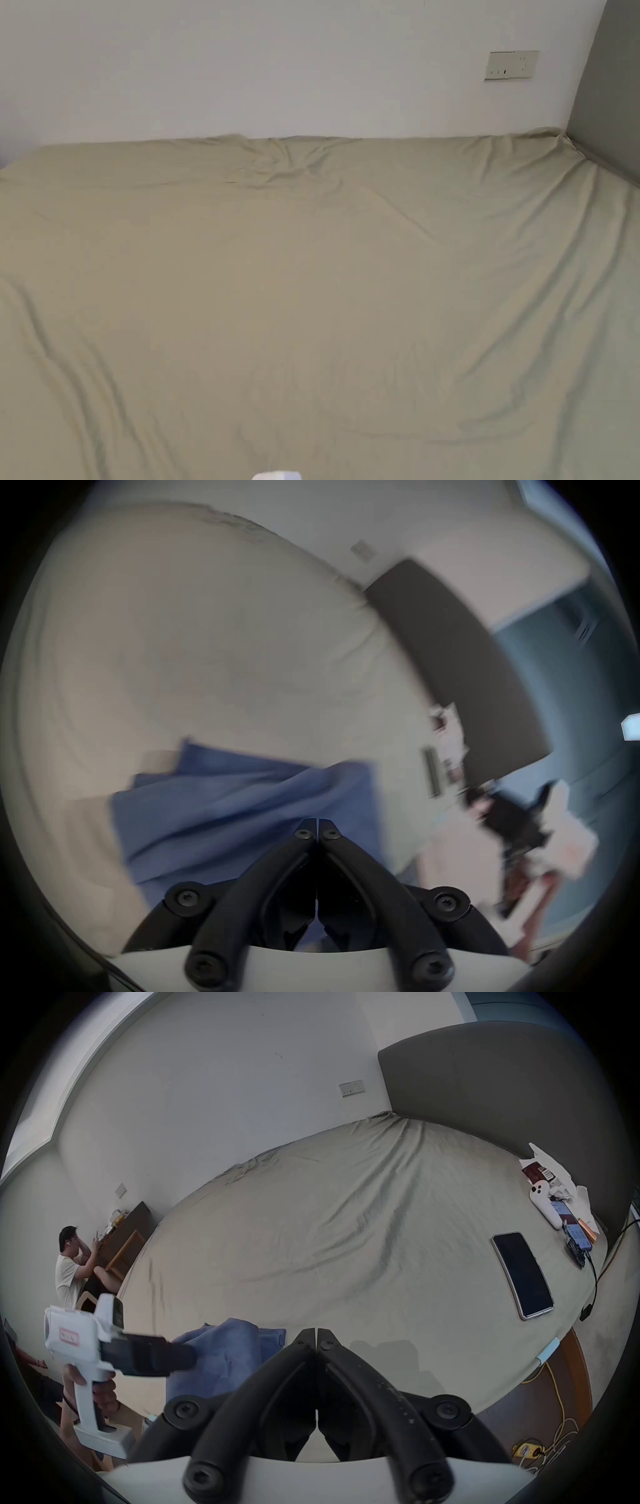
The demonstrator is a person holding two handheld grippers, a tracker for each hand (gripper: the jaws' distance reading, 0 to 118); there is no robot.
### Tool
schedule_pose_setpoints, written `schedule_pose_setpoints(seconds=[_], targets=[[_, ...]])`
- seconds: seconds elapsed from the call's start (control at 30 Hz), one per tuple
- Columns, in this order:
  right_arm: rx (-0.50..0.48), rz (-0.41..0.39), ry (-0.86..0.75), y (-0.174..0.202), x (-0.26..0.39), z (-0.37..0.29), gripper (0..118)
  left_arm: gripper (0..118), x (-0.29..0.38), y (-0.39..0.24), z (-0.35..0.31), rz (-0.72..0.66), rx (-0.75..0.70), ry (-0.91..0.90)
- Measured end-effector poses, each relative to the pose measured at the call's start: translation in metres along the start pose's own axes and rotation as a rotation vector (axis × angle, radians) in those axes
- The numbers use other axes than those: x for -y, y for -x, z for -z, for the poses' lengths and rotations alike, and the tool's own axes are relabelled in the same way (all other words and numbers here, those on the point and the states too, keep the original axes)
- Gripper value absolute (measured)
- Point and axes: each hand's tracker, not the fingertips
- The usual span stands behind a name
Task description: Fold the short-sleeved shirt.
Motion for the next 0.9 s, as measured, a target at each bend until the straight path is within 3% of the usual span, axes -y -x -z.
schedule_pose_setpoints(seconds=[0.03, 0.17, 0.33, 0.5, 0.57, 0.7, 0.8, 0.9], targets=[[0.000, -0.005, 0.002, 0.000, 0.000, 0.000, 1, 0, 0.006, 0.001, 0.009, -0.008, -0.041, 0.024], [-0.003, -0.003, 0.013, 0.000, 0.002, 0.004, 1, 0, 0.008, 0.011, 0.031, -0.154, 0.142, 0.058], [-0.015, -0.001, 0.043, 0.002, 0.009, 0.006, 1, 0, -0.005, -0.003, 0.063, -0.215, 0.237, 0.030], [-0.047, 0.006, 0.083, 0.009, 0.017, 0.017, 1, 0, -0.004, -0.042, 0.077, -0.080, 0.267, 0.087], [-0.079, 0.015, 0.085, 0.013, 0.017, 0.022, 1, 0, -0.005, -0.041, 0.056, -0.122, 0.324, 0.047], [-0.254, 0.039, 0.116, 0.029, 0.013, 0.041, 1, 0, 0.008, 0.003, -0.032, -0.153, 0.389, -0.157], [-0.394, 0.021, 0.198, 0.051, 0.017, 0.069, 1, 0, 0.027, 0.048, -0.095, -0.197, 0.328, -0.322], [-0.469, -0.006, 0.306, 0.070, 0.028, 0.099, 1, 0, 0.041, 0.088, -0.132, -0.330, 0.274, -0.445]])
